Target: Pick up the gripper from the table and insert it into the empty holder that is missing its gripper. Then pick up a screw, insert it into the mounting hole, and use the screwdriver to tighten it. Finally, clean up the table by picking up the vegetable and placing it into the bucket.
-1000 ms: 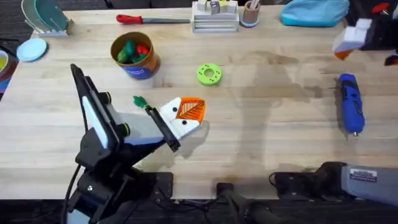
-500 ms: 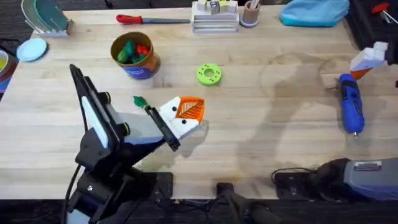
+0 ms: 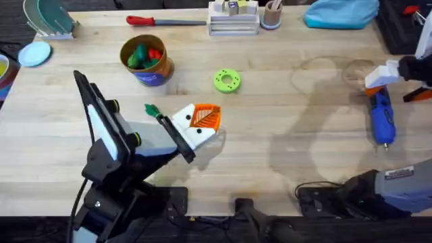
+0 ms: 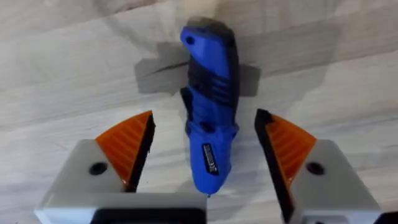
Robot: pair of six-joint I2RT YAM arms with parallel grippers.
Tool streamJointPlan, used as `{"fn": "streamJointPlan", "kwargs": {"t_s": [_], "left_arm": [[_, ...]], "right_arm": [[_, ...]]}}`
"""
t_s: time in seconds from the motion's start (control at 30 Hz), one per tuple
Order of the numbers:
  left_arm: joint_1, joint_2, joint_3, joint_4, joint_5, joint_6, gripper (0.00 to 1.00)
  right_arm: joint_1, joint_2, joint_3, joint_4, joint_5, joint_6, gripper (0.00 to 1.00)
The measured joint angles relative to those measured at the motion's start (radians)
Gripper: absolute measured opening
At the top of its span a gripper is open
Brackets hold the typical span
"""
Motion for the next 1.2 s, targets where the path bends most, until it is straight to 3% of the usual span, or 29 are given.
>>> {"fn": "streamJointPlan", "kwargs": {"t_s": [0.5,0.87,1.2], "left_arm": [[0.0,0.0,0.0,0.0,0.002,0.0,0.005],[0.0,0.0,0.0,0.0,0.002,0.0,0.005],[0.0,0.0,0.0,0.0,0.002,0.0,0.005]], "right_arm": [[-0.001,0.123,0.0,0.021,-0.003,-0.07,0.991],[-0.003,0.114,-0.064,0.118,0.003,-0.073,0.99],[-0.004,0.114,-0.065,0.118,0.008,-0.074,0.851]]}}
